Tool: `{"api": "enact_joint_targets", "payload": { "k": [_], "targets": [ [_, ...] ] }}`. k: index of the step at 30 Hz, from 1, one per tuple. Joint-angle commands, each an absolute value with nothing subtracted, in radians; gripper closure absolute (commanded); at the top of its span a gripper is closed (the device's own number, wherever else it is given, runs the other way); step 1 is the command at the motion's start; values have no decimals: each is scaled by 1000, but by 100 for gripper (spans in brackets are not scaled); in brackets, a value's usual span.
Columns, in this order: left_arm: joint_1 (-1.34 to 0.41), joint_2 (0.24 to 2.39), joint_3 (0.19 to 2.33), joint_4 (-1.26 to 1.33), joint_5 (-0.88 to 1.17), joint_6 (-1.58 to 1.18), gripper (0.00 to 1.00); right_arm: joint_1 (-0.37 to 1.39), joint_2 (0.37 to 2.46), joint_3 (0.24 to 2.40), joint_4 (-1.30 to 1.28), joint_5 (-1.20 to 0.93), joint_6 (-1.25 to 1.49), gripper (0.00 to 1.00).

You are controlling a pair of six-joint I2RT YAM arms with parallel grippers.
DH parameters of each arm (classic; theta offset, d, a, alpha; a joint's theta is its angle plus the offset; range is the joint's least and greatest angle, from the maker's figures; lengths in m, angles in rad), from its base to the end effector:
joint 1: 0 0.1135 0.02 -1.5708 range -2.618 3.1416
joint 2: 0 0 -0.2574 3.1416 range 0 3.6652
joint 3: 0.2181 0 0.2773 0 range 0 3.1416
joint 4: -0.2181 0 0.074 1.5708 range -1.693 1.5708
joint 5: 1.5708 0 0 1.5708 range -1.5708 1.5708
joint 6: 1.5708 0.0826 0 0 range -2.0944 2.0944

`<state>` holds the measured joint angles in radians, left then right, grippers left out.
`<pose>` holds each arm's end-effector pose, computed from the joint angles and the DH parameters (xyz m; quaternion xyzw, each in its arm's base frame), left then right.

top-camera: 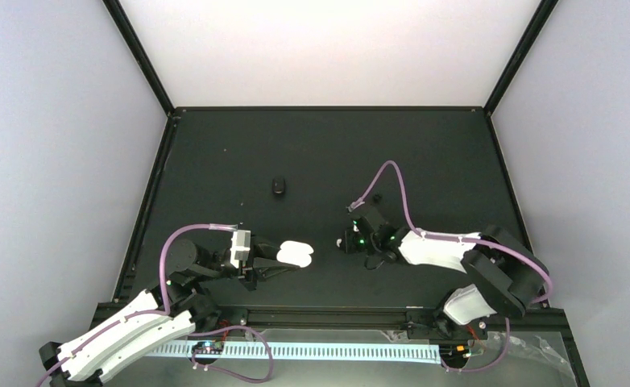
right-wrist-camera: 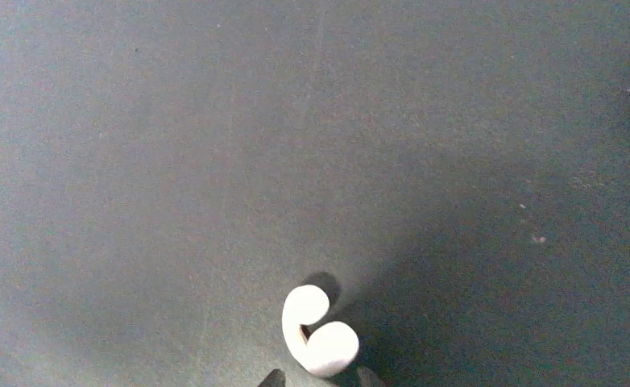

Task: Insert the wireless bluetooth earbuds into the charging case
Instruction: Adjust the earbud at the center of the board.

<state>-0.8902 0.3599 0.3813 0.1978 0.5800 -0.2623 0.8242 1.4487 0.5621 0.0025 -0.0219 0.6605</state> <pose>0.0832 -0.1747 0.3010 0.3973 0.5012 -0.5574 0.5294 0.2062 0.2255 0.0760 -0.0806 0.9381 0.2352 0.2411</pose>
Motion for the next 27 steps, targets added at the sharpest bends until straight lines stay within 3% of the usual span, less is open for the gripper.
{"api": "enact_joint_targets", "payload": {
  "k": [1,8,18,27],
  "targets": [
    [-887,347,382,196,578,-257,98,813,1496,623,34,-16,667,81],
    [-886,348,382,199,576,-254,98,774,1525,653,-27,18,636,85],
    [-886,354,383,203,577,-253,98,750,1408,648,-80,-34,567,72],
    [-886,357,383,204,578,-252,98,820,1416,689,-149,-67,453,75]
  ]
}}
